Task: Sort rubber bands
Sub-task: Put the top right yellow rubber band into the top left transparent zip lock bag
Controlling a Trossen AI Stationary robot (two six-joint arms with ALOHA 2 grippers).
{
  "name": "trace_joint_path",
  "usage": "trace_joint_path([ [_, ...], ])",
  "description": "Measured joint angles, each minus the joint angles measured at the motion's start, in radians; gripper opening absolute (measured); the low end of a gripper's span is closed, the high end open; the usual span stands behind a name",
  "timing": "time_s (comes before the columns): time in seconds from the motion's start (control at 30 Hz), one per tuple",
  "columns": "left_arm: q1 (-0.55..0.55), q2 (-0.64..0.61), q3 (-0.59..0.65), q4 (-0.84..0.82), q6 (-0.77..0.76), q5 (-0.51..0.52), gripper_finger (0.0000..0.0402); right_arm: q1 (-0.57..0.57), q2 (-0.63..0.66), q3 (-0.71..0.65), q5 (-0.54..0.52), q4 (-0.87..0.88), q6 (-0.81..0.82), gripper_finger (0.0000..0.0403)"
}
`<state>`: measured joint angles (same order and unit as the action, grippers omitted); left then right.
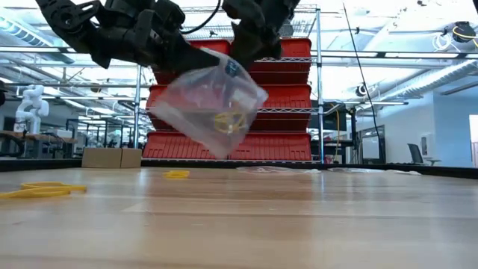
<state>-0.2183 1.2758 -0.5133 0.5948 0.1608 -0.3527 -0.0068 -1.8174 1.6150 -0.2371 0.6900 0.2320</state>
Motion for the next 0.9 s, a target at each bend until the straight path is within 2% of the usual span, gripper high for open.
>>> trace_joint_path([
  [0.1,0.012,0.000,0.000,0.019,-0.022,0.019,0.0000,0.003,-0.021,0.000,0.000,-0.024,-0.053,0.0078],
  [0.27,0.028,0.000,0.000,0.026,-0.024,0.065,0.0000,0.028,-0.062,-0.002,-0.011,-0.047,-0.128,0.0010],
  [0.37,0.032,0.000,0.000,0.028,-0.024,0.079,0.0000,0.045,-0.059,-0.002,-0.051,-0.050,-0.140,0.0003],
  [0.57,0.036,0.000,0.000,0.018,-0.024,0.082,0.0000,0.062,-0.040,-0.005,-0.051,-0.058,-0.115,0.0000],
  [0.77,0.051,0.008,0.000,0.004,-0.010,0.114,0.0000,0.063,-0.010,-0.165,-0.035,-0.197,-0.090,0.0000],
  [0.9,0.051,0.037,0.000,0.006,0.002,0.130,0.0000,0.043,0.064,-0.356,0.075,-0.467,-0.066,0.0000],
])
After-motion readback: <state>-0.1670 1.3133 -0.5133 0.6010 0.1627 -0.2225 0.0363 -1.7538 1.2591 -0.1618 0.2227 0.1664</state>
